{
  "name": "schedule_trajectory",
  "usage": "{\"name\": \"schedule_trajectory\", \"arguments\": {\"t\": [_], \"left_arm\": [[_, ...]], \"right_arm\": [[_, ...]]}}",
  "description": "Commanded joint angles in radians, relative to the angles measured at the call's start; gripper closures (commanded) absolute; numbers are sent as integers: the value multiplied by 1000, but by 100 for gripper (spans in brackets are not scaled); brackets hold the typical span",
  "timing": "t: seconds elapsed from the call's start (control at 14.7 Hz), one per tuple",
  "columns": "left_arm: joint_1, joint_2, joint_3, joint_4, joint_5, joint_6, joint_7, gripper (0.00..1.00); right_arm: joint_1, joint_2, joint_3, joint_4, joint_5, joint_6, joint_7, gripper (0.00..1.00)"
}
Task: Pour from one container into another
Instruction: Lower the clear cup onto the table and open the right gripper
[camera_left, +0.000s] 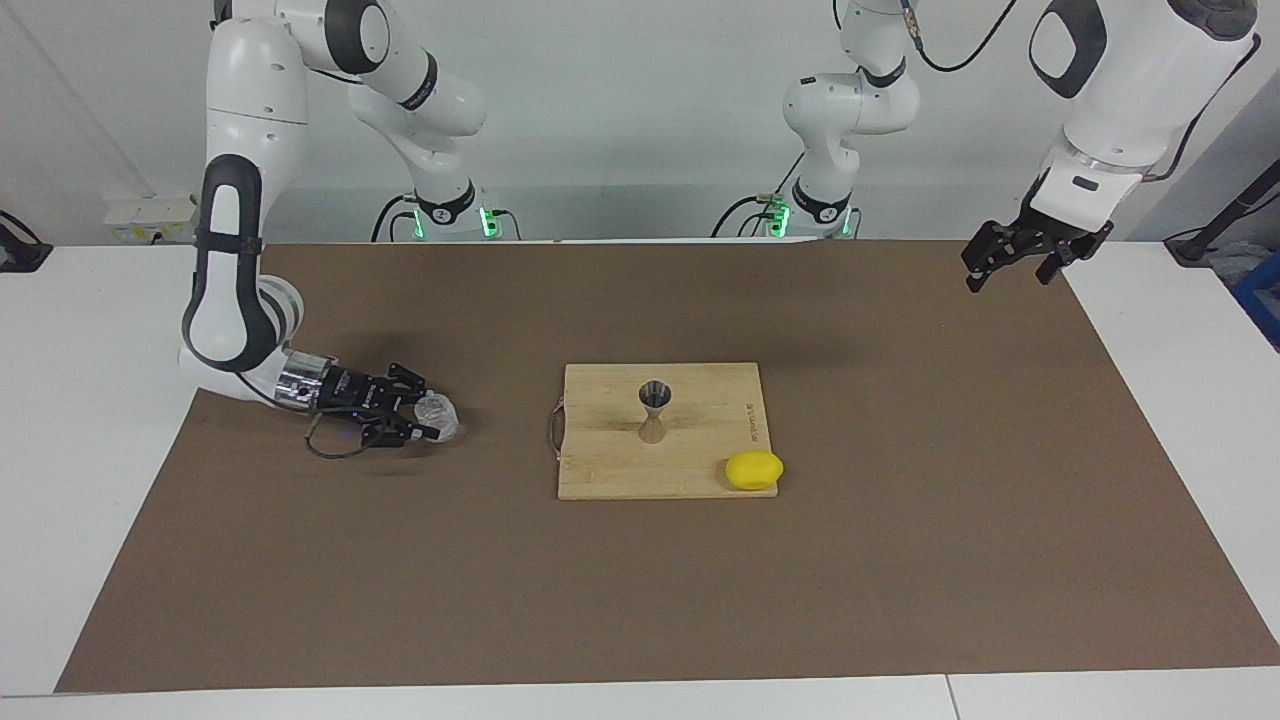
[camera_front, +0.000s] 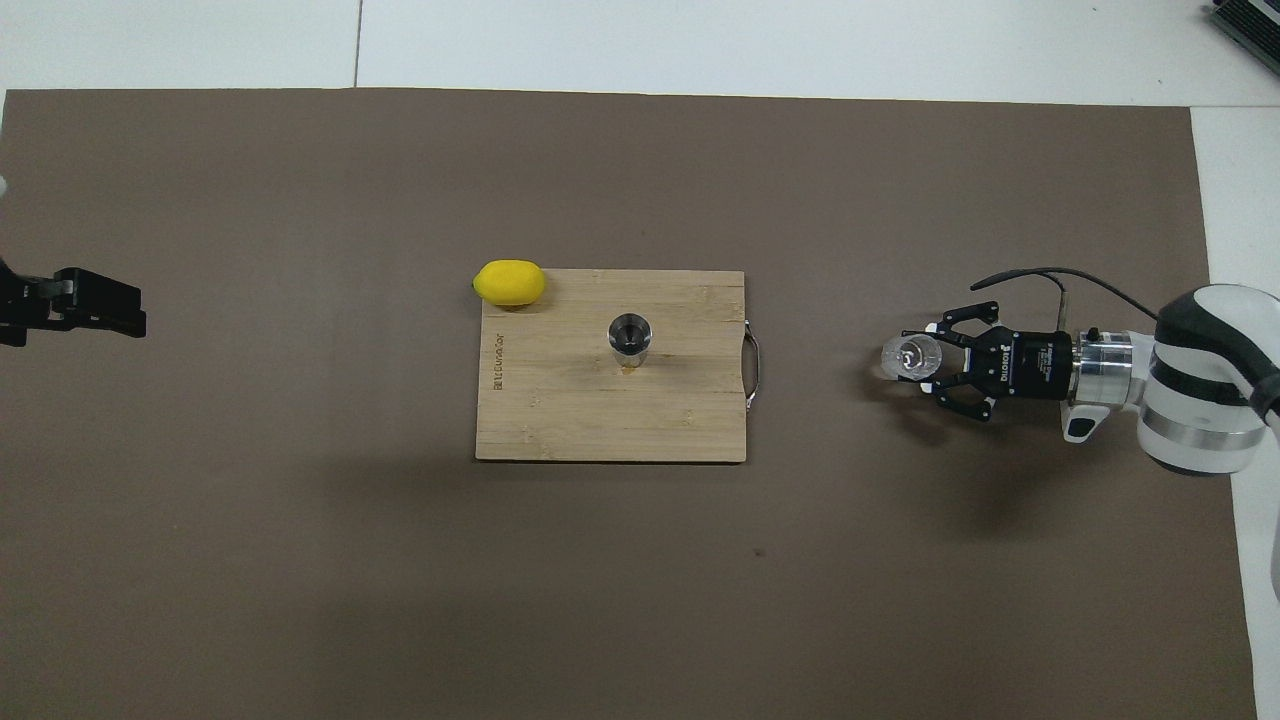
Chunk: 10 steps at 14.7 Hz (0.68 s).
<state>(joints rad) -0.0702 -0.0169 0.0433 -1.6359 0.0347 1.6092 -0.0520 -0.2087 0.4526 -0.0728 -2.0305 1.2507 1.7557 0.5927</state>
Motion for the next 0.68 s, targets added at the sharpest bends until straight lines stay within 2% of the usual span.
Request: {"name": "schedule_trajectory", "arguments": {"t": [0.0, 0.61], "left_arm": [[4, -14, -3, -2, -7, -6, -14, 0], [4, -12, -3, -1, -7, -6, -14, 0]], "right_arm": [[-24, 23, 11, 30, -19, -27, -24, 100], [-43, 43, 10, 27, -43, -19, -27, 100]]}}
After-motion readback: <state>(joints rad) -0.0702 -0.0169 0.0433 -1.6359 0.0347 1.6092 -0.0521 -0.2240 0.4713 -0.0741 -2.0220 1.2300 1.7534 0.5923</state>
